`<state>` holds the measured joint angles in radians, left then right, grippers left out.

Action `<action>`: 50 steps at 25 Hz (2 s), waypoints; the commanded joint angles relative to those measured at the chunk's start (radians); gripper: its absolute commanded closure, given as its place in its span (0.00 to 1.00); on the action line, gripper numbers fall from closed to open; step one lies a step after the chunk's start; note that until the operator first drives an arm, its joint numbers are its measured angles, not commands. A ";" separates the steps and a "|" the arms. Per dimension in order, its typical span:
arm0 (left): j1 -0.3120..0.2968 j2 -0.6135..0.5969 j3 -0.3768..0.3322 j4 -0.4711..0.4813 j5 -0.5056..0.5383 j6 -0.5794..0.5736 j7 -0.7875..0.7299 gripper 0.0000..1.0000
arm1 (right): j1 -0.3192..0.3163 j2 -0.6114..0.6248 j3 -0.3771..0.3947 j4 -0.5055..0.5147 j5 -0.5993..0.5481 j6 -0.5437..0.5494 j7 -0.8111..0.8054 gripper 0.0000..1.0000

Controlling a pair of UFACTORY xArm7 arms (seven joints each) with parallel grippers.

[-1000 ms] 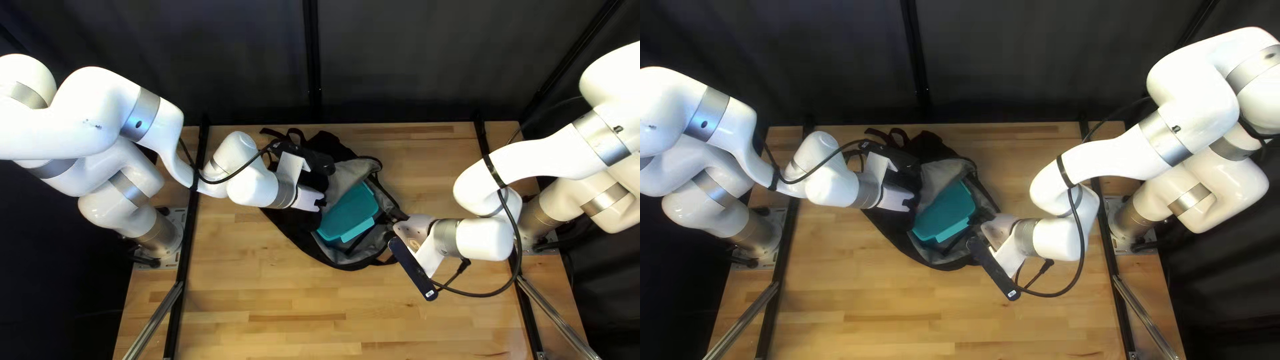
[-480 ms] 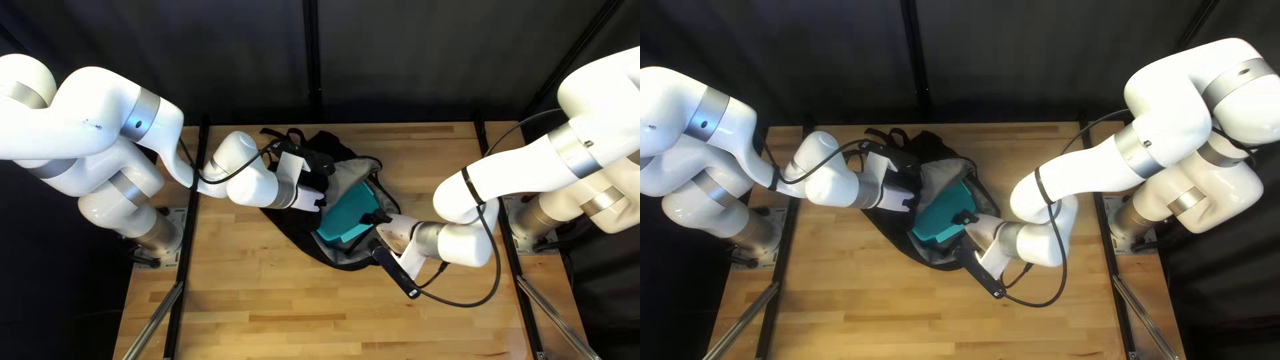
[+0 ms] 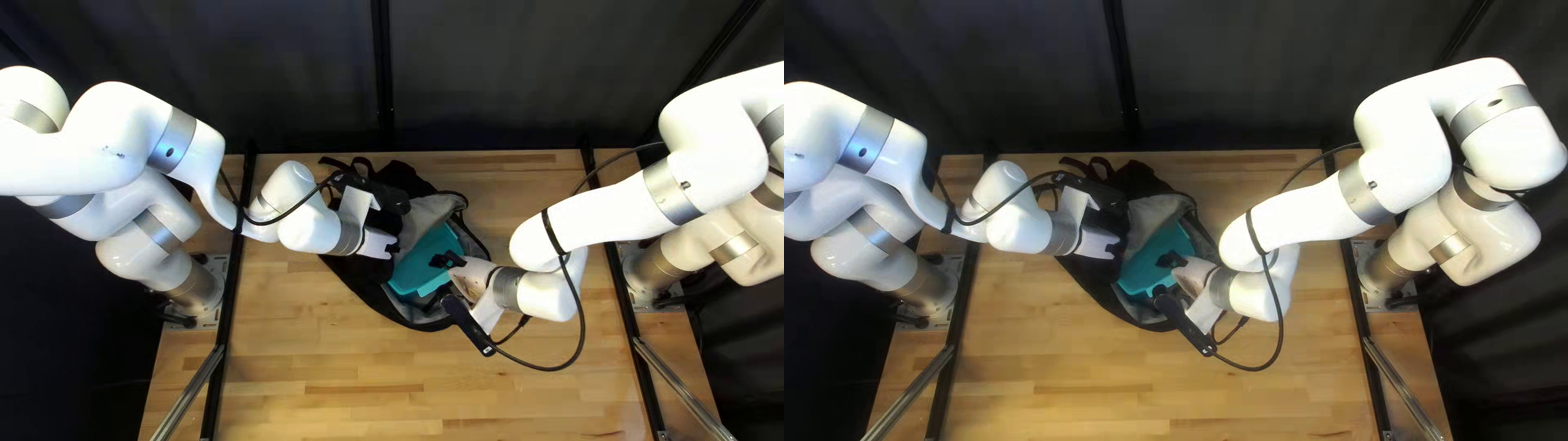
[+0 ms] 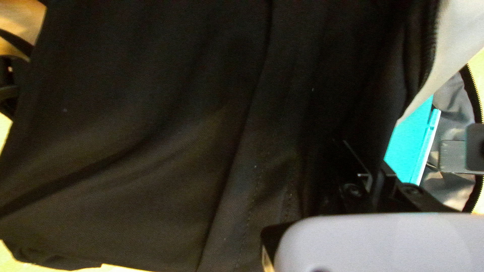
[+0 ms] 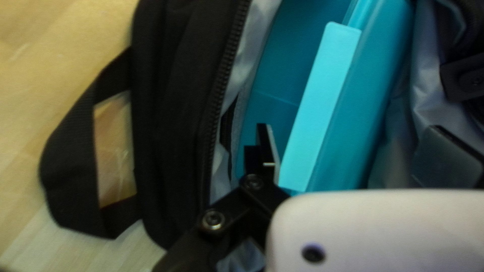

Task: Remove a lunch box from a kids backpack

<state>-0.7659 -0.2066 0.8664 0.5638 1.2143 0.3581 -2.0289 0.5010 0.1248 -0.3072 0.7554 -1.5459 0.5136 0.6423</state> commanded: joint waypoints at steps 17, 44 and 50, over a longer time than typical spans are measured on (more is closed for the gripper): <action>0.000 0.000 0.000 0.000 0.000 0.000 0.000 1.00 | -0.008 0.005 -0.006 0.030 0.071 0.047 -0.082 0.00; 0.000 0.000 0.000 0.000 0.000 0.000 0.000 1.00 | -0.019 0.059 0.010 0.061 0.214 0.014 -0.172 1.00; 0.000 0.000 0.000 0.000 0.000 0.000 0.000 1.00 | 0.011 0.001 0.044 0.044 0.316 0.078 -0.251 1.00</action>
<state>-0.7659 -0.2066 0.8664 0.5638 1.2143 0.3581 -2.0289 0.4955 0.1599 -0.2795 0.8118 -1.2714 0.5576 0.4239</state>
